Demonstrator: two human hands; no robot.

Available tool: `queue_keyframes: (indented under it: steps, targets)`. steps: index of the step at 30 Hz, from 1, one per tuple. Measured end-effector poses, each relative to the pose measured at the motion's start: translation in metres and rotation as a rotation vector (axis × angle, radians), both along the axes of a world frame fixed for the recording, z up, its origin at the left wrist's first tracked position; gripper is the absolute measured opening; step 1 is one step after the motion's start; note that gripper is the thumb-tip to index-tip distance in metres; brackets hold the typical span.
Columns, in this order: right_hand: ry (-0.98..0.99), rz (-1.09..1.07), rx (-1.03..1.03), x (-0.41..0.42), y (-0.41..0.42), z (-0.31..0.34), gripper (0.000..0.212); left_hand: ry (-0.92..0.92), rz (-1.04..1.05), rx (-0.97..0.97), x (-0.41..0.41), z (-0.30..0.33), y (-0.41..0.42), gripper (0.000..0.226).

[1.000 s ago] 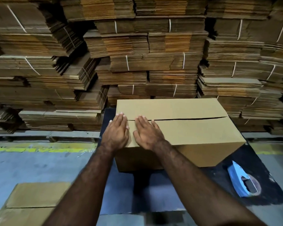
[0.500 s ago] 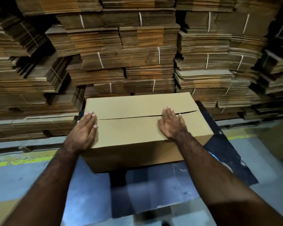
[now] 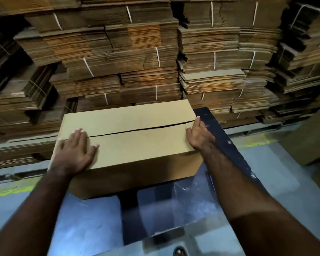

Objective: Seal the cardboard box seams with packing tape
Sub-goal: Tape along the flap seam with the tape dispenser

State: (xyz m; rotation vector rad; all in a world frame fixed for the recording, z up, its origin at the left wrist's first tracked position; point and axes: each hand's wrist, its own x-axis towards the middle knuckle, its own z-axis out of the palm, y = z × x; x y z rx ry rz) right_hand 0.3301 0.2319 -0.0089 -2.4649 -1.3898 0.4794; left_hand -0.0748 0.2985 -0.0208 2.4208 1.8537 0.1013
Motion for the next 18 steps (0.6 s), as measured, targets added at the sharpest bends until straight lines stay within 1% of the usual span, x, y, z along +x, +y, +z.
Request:
queue_keyframes:
  steps: [2, 4, 5, 6, 8, 9, 11, 13, 15, 18]
  targets:
    - [0.098, 0.035, 0.037, 0.013, -0.003, 0.002, 0.068, -0.047, -0.088, -0.027, 0.055, 0.001, -0.011, 0.104]
    - [0.265, 0.041, 0.105, 0.029, -0.014, 0.002, 0.061, -0.069, -0.227, -0.002, 0.114, 0.001, -0.026, 0.1]
    - [0.326, 0.026, 0.153, 0.038, -0.023, 0.0, 0.056, -0.064, -0.288, 0.025, 0.142, 0.0, -0.035, 0.097]
    - [0.345, 0.004, 0.202, 0.046, -0.037, -0.005, 0.051, -0.057, -0.33, 0.047, 0.168, -0.001, -0.044, 0.094]
    - [0.273, -0.053, 0.269, 0.064, -0.069, -0.027, 0.042, -0.02, -0.353, 0.057, 0.209, -0.002, -0.058, 0.09]
    - [0.218, -0.081, 0.264, 0.073, -0.087, -0.044, 0.039, 0.0, -0.346, 0.07, 0.222, -0.002, -0.062, 0.088]
    - [0.134, -0.134, 0.154, 0.087, -0.123, -0.083, 0.037, 0.023, -0.337, 0.112, 0.233, -0.004, -0.063, 0.086]
    - [0.094, -0.154, -0.002, 0.092, -0.154, -0.119, 0.044, 0.026, -0.346, 0.132, 0.231, -0.007, -0.061, 0.085]
    - [0.096, -0.128, -0.098, 0.09, -0.173, -0.147, 0.054, 0.026, -0.358, 0.15, 0.229, -0.009, -0.06, 0.082]
    - [0.109, -0.106, -0.101, 0.087, -0.178, -0.169, 0.058, 0.032, -0.343, 0.156, 0.231, -0.009, -0.059, 0.081]
